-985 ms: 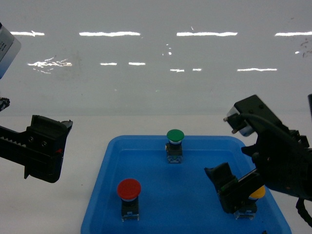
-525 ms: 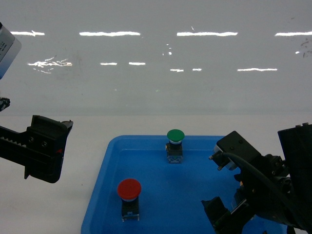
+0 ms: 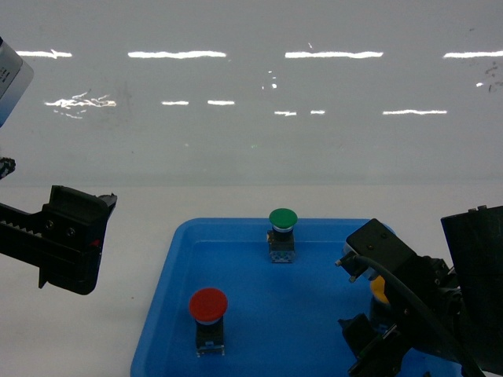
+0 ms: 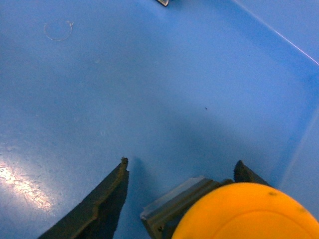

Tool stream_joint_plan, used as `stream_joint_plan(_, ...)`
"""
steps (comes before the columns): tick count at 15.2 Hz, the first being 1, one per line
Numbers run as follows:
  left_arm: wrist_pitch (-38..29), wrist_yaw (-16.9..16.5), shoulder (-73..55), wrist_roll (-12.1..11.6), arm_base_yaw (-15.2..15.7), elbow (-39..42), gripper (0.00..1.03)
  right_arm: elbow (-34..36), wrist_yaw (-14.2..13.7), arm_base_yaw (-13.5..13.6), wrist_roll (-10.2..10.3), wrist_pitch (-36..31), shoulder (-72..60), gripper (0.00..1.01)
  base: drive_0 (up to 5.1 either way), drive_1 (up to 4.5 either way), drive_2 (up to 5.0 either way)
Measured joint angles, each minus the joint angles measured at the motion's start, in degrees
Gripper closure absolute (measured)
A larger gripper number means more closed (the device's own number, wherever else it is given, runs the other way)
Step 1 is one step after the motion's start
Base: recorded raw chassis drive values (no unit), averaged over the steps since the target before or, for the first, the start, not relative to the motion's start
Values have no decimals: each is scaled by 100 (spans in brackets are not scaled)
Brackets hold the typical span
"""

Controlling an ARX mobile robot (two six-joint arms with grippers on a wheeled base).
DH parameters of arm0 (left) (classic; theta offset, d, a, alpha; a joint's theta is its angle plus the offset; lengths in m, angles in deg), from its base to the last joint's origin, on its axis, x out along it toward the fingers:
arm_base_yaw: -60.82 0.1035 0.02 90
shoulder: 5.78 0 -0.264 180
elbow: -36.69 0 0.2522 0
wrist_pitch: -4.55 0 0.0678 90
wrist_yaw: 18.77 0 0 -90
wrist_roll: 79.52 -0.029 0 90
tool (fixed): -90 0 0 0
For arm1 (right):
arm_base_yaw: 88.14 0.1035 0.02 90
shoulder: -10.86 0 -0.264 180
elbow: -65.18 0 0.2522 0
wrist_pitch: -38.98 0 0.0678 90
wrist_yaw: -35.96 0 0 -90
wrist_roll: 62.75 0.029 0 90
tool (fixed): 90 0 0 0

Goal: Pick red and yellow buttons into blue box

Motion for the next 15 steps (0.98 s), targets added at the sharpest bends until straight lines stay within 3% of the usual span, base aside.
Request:
stream_joint_plan(3, 0, -2, 0, 0, 2, 0, 5, 92, -9, 15, 2, -87, 13, 59, 0, 0, 0)
stream_joint_plan(7, 0, -2, 0, 0, 2, 0, 5, 348, -70, 4, 151, -358, 262, 62, 0, 0, 0)
stream_joint_plan(10, 0, -2, 0, 0, 2, 0, 5, 610, -31, -190, 592, -778, 1019, 62, 0, 0, 0)
stream_joint_plan(12, 0, 0, 0, 0, 2, 0, 5, 837, -87, -446, 1010, -953, 1818, 62, 0, 0, 0)
stream_joint_plan(15, 0, -2, 0, 0, 0, 0, 5, 1226, -457, -669, 1523, -1176, 2896, 62, 0, 0, 0)
